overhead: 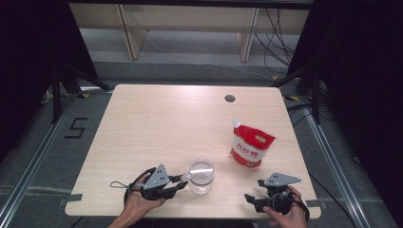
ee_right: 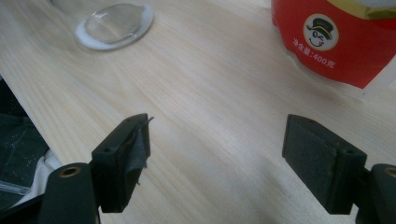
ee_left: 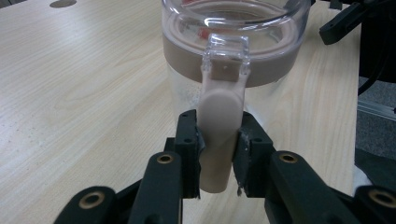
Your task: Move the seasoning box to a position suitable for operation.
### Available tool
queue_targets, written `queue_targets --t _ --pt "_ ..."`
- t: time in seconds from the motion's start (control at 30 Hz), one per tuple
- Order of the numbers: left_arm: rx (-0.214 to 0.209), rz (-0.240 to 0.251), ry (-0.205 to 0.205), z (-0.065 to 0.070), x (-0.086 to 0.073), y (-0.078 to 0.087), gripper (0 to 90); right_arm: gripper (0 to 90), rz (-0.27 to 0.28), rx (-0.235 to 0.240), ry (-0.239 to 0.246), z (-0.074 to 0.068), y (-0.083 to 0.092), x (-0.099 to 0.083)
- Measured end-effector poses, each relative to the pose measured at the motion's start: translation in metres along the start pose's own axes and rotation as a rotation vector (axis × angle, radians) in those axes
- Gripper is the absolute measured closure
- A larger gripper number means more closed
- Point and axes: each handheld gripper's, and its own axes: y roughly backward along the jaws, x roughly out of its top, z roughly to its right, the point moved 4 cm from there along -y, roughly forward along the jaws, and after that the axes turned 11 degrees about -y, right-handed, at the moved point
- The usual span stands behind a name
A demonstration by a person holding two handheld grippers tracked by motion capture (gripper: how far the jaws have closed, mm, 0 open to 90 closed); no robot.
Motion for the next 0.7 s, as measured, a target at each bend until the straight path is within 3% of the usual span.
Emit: queue_targets --t 0.27,0.33,0.37,0.43,0.5,0.53,0.7 --pt "-0.036 0.01 -0.016 -0.0002 0.0018 -0.0049 72.9 24.3 0.006 -0.006 0.0 0.0004 0.0001 0.0" --pt "-0.032 0.016 -0.02 -0.0007 0.0023 -0.0061 72.8 24.3 0.006 -0.015 -0.031 -0.001 0.0008 -0.0012" --pt "-0.033 0.008 -0.029 -0.0017 0.0018 -0.0059 72.8 24.3 0.007 -0.019 0.001 0.0017 0.0013 -0.0005" --pt "-0.039 0.022 -0.026 -0.002 0.0025 -0.0076 72.8 24.2 0.002 -0.003 -0.019 0.0015 0.001 -0.0012" --pt "-0.046 0.018 -0.031 -0.0024 0.0027 -0.008 72.8 24.2 0.007 -0.016 -0.049 -0.0002 0.0019 -0.0025" --pt "-0.047 0.017 -0.033 -0.0026 0.0028 -0.008 72.8 24.2 0.012 -0.018 -0.021 0.0025 0.0018 -0.0017" --pt "-0.051 0.007 -0.01 -0.0033 0.0028 -0.0073 69.7 24.2 0.008 0.0 -0.019 0.003 0.0022 -0.0013"
